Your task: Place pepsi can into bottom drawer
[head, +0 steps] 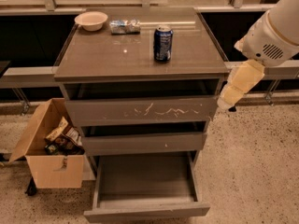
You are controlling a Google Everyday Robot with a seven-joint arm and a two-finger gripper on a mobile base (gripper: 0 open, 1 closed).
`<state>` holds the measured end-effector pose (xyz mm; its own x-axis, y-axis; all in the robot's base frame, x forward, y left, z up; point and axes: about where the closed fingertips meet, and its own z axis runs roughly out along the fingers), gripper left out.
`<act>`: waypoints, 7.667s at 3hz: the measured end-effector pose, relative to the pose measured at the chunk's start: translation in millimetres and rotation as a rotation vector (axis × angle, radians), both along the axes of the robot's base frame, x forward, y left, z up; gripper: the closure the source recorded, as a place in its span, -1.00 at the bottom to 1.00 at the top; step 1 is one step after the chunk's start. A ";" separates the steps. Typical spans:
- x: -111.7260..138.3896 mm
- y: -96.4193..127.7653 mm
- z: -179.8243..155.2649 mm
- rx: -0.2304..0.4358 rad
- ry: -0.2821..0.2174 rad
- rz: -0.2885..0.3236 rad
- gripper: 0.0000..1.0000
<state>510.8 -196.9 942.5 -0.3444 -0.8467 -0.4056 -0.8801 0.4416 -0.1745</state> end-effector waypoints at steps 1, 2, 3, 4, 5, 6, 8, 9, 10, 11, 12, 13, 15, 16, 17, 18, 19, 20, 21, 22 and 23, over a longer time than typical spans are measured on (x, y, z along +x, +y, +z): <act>0.0 0.0 0.0 0.000 0.000 0.000 -1.00; 46.1 -9.2 1.7 0.072 -0.055 -0.060 -1.00; 117.9 -19.1 6.7 0.199 -0.119 -0.157 -1.00; 181.1 -12.8 4.9 0.341 -0.142 -0.227 -1.00; 231.5 4.6 6.6 0.451 -0.172 -0.231 -1.00; 231.6 4.6 6.5 0.451 -0.172 -0.231 -1.00; 252.5 20.9 -7.4 0.493 -0.198 -0.251 -1.00; 271.9 40.8 -16.3 0.521 -0.225 -0.229 -1.00; 284.2 58.4 -23.1 0.545 -0.233 -0.202 -1.00; 290.1 83.8 -31.4 0.576 -0.214 -0.159 -1.00; 291.4 97.9 -37.9 0.587 -0.195 -0.135 -1.00; 292.6 105.9 -41.3 0.598 -0.185 -0.123 -1.00; 291.9 118.2 -39.7 0.619 -0.187 -0.095 -0.18; 290.1 123.0 -39.8 0.628 -0.184 -0.081 0.28; 274.4 128.5 -30.2 0.626 -0.188 -0.026 0.74; 237.4 132.2 -5.4 0.645 -0.196 0.052 1.00; 236.1 133.5 -5.4 0.642 -0.193 0.059 1.00; 221.4 147.7 -5.2 0.610 -0.155 0.140 1.00; 173.6 157.2 3.1 0.572 -0.131 0.271 1.00; 120.0 164.2 -20.6 0.554 -0.080 0.345 1.00; 80.7 166.3 -74.3 0.525 0.019 0.354 1.00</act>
Offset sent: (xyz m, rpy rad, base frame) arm 0.1486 -0.0370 0.0087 0.2339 -0.1755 -0.1972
